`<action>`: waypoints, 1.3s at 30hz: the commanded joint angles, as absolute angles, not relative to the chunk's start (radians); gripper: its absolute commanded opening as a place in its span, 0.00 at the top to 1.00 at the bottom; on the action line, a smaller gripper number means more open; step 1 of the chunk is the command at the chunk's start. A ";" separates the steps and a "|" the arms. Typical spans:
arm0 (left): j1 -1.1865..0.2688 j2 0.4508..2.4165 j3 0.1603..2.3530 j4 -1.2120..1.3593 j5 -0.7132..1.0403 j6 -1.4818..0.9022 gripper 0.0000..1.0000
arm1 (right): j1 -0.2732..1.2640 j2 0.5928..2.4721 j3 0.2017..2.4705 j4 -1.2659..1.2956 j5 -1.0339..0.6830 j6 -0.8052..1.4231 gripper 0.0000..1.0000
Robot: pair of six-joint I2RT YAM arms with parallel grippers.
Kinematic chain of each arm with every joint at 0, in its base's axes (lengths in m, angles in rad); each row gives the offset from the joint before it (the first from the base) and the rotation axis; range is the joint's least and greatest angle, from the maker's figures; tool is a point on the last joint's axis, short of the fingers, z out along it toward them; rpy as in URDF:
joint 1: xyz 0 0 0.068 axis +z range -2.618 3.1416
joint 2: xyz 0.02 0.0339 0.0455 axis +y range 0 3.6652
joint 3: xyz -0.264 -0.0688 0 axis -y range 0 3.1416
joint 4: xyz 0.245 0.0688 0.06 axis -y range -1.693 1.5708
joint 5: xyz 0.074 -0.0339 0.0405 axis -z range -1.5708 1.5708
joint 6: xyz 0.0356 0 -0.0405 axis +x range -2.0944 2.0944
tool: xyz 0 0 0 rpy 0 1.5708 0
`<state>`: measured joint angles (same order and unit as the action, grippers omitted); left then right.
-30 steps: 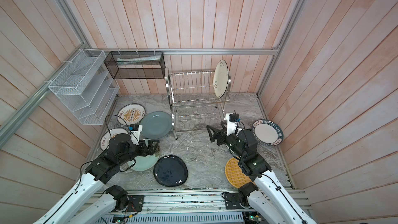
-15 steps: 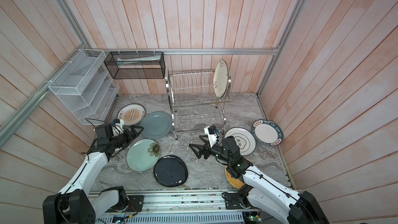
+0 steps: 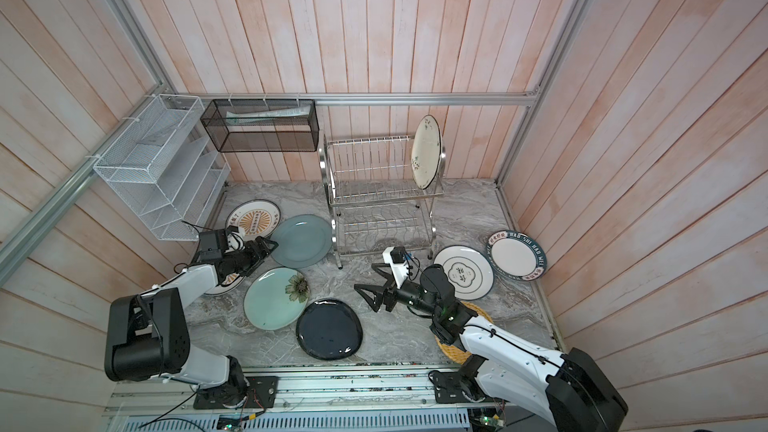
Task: Load the plates into the dish rack
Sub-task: 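Withdraw the right gripper from the rack while the left gripper reaches the pale teal plate, then grasp the pale teal plate's edge with the left gripper while the right gripper approaches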
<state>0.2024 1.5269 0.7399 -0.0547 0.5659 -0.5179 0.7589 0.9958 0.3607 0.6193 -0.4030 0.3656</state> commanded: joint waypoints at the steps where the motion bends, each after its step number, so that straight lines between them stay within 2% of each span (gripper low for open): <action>1: 0.212 1.595 0.801 0.000 0.591 -0.470 0.15 | 0.767 0.989 0.350 0.658 -0.414 0.355 0.08; 19: 0.216 1.835 0.901 -0.009 0.735 -0.464 0.30 | 0.787 0.996 0.347 0.670 -0.403 0.346 0.08; 25: 0.216 1.884 0.899 0.015 0.791 -0.489 0.34 | 0.788 1.016 0.347 0.684 -0.413 0.350 0.03; 31: 0.216 1.918 0.905 0.035 0.807 -0.519 0.50 | 0.791 1.033 0.350 0.689 -0.419 0.349 0.03; 36: 0.216 1.940 0.905 0.054 0.807 -0.539 0.59 | 0.793 1.037 0.354 0.689 -0.422 0.348 0.02; 39: 0.216 1.951 0.900 0.079 0.812 -0.560 0.71 | 0.795 1.036 0.354 0.688 -0.419 0.347 0.03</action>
<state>0.2199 1.9141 0.9024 0.0711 0.8146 -0.5488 0.7872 1.0325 0.3576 0.6594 -0.4065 0.3588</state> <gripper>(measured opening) 0.311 0.975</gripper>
